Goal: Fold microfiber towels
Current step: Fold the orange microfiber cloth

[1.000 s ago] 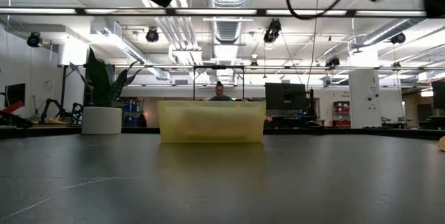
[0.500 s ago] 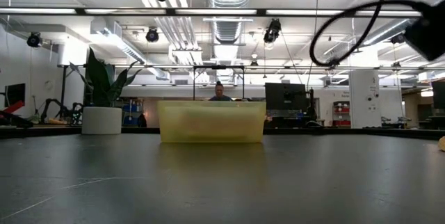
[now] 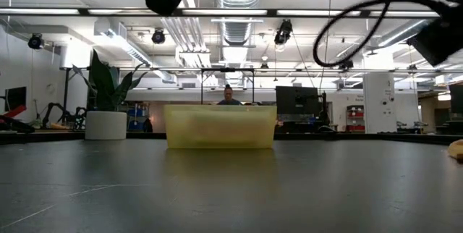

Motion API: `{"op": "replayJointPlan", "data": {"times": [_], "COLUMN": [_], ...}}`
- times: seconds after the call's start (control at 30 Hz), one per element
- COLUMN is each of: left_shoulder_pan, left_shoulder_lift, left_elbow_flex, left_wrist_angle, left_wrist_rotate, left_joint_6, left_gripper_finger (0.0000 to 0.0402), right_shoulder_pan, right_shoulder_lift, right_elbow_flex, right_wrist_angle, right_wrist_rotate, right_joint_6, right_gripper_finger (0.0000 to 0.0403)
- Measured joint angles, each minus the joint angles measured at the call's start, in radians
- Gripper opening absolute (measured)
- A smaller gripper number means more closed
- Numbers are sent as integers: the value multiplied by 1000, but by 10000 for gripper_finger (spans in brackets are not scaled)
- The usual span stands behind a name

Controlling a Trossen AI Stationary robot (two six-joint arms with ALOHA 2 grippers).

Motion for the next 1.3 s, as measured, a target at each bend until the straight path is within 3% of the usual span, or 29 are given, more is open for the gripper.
{"op": "replayJointPlan", "data": {"times": [0.17, 0.37, 0.57, 0.77, 0.97, 1.3], "left_shoulder_pan": [-13, -1, 46, 92, 101, 110], "left_shoulder_lift": [63, 198, 296, 319, 293, 181], "left_elbow_flex": [-93, -175, -154, -142, -146, -172], "left_wrist_angle": [233, 588, 665, 665, 670, 634], "left_wrist_rotate": [2, 1, -12, -21, -20, -21], "left_joint_6": [-27, -77, -92, -179, -184, -182], "left_gripper_finger": [5, 5, 5, 5, 22, 129], "right_shoulder_pan": [-51, -126, -210, -275, -324, -344], "right_shoulder_lift": [-88, -226, -326, -356, -335, -329], "right_elbow_flex": [0, -1, -47, -170, -241, -269], "right_wrist_angle": [-16, 23, 265, 724, 1003, 1263], "right_wrist_rotate": [82, 307, 458, 457, 391, 391], "right_joint_6": [-162, -415, -681, -977, -1118, -1215], "right_gripper_finger": [10, 9, 9, 9, 9, 9]}}
